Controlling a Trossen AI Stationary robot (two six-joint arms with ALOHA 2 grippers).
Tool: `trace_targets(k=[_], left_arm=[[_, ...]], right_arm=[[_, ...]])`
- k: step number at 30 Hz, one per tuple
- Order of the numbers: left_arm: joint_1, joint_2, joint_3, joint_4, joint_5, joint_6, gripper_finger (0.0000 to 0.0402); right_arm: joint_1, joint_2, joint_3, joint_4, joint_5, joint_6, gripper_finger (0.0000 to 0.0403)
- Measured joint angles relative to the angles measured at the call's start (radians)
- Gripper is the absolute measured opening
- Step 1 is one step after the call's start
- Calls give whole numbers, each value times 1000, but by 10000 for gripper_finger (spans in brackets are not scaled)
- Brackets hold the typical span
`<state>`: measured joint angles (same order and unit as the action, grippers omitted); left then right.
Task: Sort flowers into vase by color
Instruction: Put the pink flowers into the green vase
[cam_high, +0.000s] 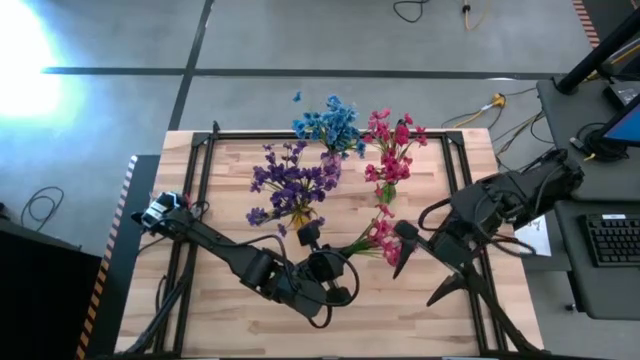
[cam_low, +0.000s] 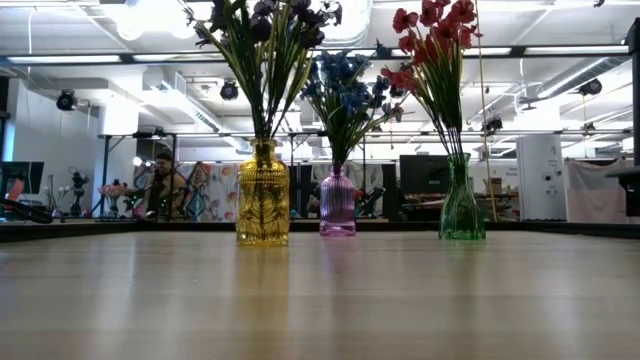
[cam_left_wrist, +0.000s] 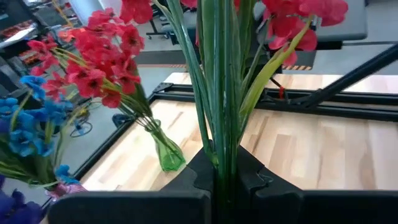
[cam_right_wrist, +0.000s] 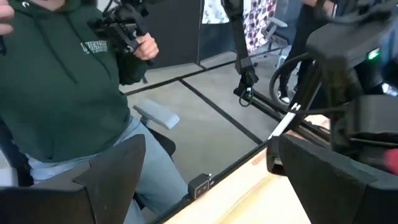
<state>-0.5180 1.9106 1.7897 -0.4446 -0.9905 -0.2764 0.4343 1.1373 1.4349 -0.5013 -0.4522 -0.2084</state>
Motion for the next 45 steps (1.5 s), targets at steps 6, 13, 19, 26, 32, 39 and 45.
trace_targets(k=[6, 13, 19, 26, 32, 39, 45], left_arm=[[-17, 0, -1, -23, 71, 3, 1], [-58, -1, -112, 124, 272, 198, 1], [-80, -4, -222, 371, 358, 329, 1], [-80, -5, -303, 637, 346, 496, 1], [-84, -13, -394, 827, 322, 558, 1], [-84, -15, -460, 1029, 320, 651, 1], [-82, -15, -499, 1153, 307, 712, 1]], right_arm=[[0, -26, 64, -31, 9, 0, 359], [0, -84, 135, -229, 279, 0, 359], [0, -158, 49, -321, 407, 118, 359], [-1, -251, -220, -215, 561, 192, 359], [0, -304, -459, 31, 557, 216, 359], [2, -268, -715, 472, 497, 178, 359], [2, -191, -868, 917, 494, 161, 359]])
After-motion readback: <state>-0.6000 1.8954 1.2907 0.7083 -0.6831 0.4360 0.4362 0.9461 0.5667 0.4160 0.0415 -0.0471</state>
